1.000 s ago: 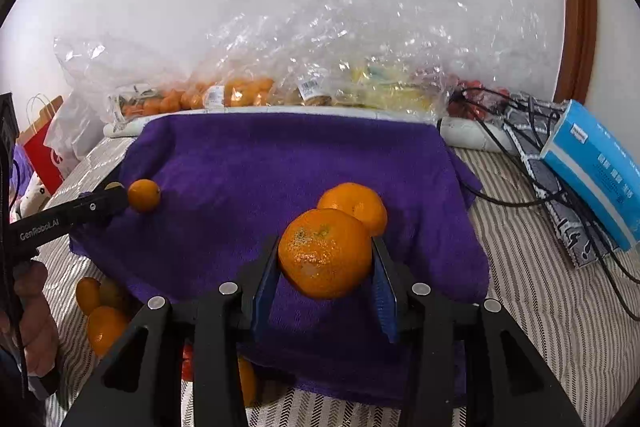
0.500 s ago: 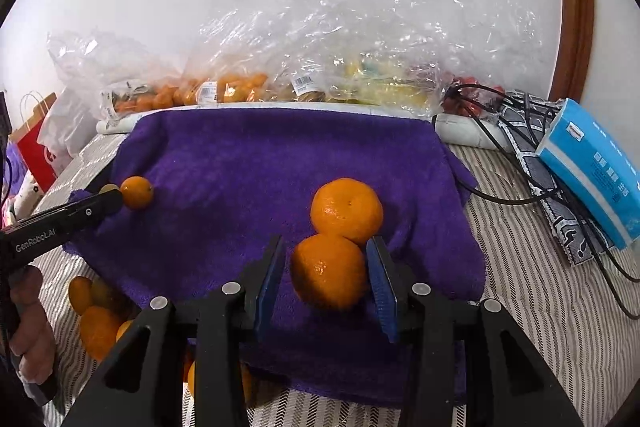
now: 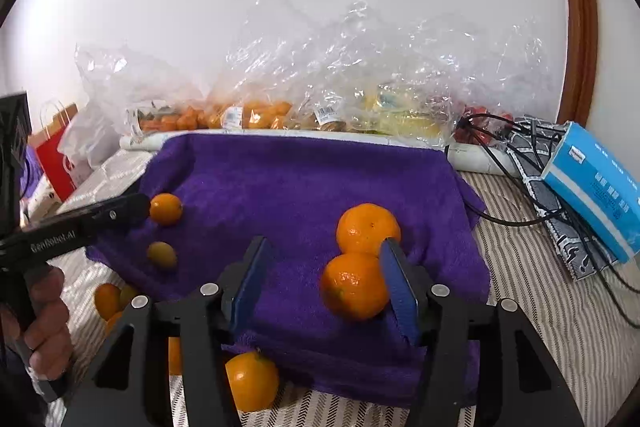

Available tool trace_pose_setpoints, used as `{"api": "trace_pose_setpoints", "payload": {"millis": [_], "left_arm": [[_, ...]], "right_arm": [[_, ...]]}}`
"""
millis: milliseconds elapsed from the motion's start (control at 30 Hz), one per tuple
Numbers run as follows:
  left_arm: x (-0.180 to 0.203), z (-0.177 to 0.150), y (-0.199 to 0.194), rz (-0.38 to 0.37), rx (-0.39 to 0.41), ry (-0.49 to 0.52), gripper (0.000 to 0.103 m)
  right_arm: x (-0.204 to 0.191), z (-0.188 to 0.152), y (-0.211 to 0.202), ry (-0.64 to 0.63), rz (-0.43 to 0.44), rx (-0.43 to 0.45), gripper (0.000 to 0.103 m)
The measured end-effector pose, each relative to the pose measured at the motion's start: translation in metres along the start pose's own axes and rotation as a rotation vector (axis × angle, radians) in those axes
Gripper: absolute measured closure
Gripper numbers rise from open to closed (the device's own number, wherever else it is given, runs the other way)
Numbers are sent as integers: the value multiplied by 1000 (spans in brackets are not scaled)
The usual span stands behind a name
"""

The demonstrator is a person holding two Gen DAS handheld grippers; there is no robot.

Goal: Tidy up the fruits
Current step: 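Lower the large orange onto the towel beside the other orange, open right tool, then lower the green fruit onto the towel and open the left tool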

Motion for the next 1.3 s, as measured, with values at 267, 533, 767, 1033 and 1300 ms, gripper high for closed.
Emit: {"api": "trace_pose_setpoints", "payload": {"millis": [267,533,767,1033,1300], "left_arm": [[11,2,-10,39,60,61,50],[16,2,-13,51,76,84,50],[14,2,-15,48,72,66,50],[18,1,-20,7,64,51,50],[12,5,-24,-6,64,7,46]], "right_arm": [[3,5,-13,39,11,58,44],[9,7,-13,78,16,55,44],[3,6,-16,69,69,42,44],[-15,2,-24,25,115,27,44],[-20,-15,-33,22,116,-54,44]]}}
Point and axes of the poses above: each gripper's, at about its wrist camera, not at the fingertips, and y roughly the way its jaws point, x to its right, z to its top, the point moved 7 cm from there along y, roughly the way its jaws point, and after that the axes turned 4 degrees about y, right-handed, at the moved point
